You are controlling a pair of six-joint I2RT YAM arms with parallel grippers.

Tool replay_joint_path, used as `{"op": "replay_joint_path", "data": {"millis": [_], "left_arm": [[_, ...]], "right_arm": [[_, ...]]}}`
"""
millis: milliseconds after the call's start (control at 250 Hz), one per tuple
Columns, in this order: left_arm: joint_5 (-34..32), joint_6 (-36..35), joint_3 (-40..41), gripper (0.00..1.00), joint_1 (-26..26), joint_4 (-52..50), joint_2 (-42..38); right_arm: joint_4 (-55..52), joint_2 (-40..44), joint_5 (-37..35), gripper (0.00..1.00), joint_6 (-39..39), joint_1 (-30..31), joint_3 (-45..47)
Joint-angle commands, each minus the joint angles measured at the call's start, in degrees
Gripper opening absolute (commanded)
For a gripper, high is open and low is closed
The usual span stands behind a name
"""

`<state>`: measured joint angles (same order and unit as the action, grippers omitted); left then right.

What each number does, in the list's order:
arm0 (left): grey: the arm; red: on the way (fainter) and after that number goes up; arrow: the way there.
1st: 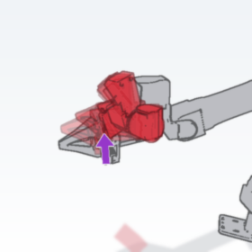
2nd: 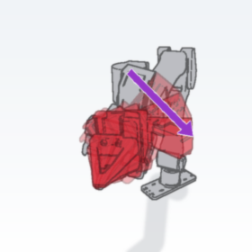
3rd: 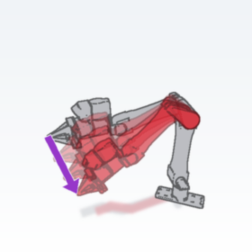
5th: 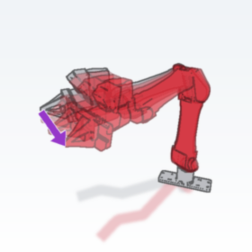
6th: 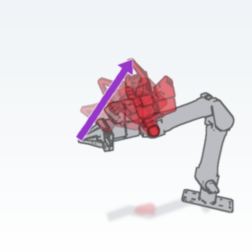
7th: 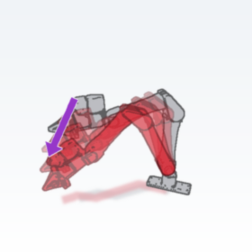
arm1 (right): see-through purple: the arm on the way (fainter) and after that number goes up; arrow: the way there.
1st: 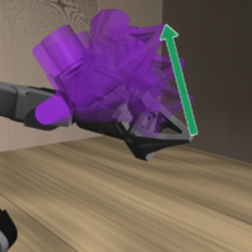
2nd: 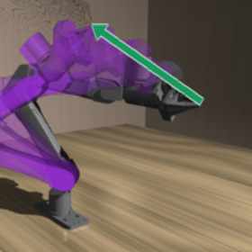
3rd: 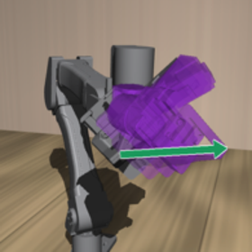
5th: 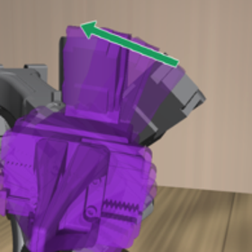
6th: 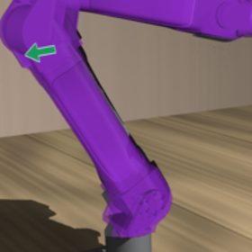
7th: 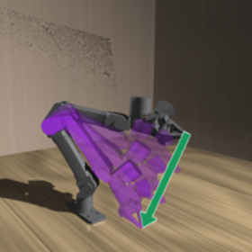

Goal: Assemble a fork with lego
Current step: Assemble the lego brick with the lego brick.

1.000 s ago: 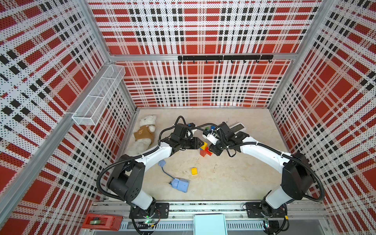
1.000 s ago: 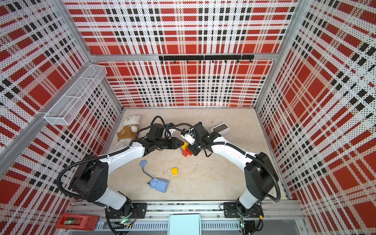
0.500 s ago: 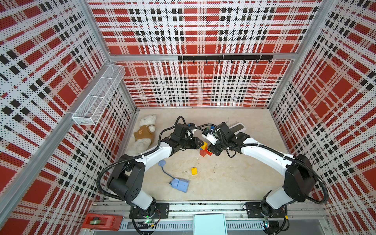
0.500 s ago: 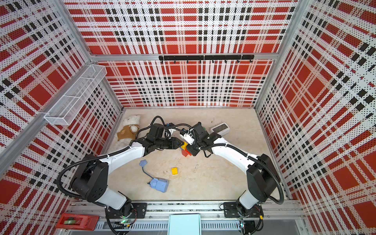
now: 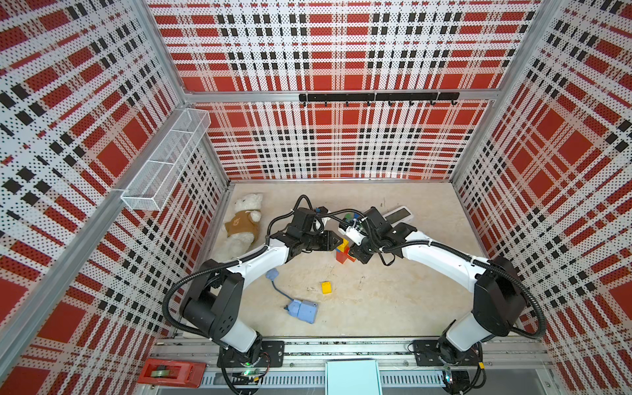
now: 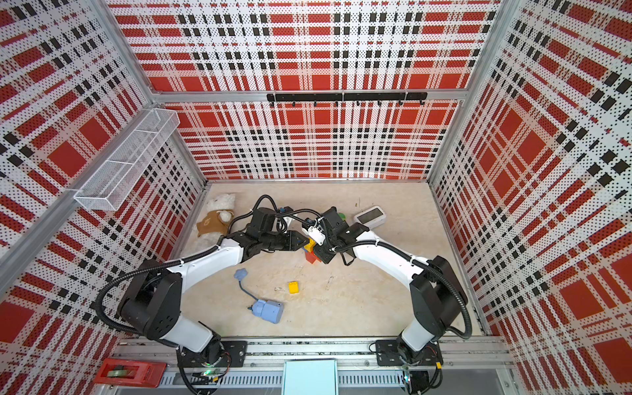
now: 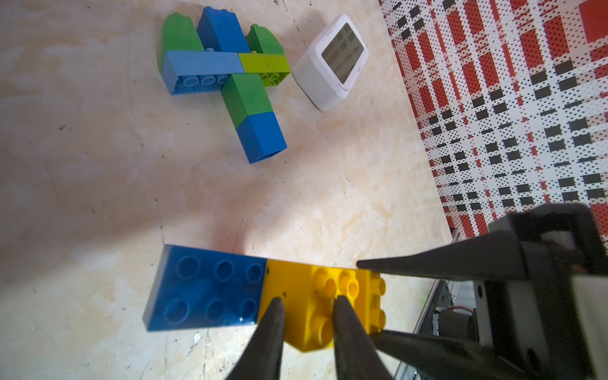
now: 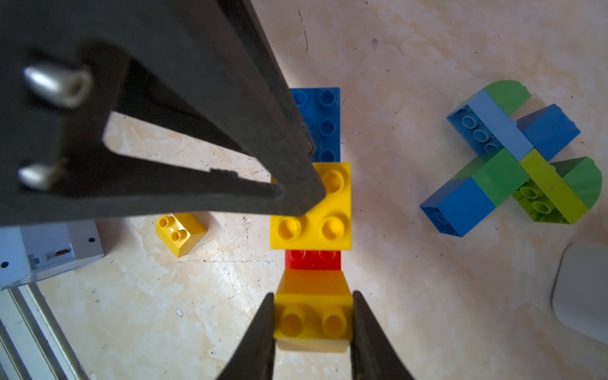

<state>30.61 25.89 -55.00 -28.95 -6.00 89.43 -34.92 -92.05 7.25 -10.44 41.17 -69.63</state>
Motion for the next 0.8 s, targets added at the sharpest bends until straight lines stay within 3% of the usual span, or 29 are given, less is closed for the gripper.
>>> {"op": "replay_joint_path", "data": {"millis": [0,796], "left_arm": [[-1.13,0.1,1.22,0.29,0.26,-2.44,1.24],[-1.13,-0.1,1.46,0.29,0.59,-2.73,1.03]], "right_arm": [[-0.23,-0.94,0.01,0.0,0.18,0.4,-0.51],[-0.01,-2.24,-3.53,0.0,-0.39,1.16,1.84]]}}
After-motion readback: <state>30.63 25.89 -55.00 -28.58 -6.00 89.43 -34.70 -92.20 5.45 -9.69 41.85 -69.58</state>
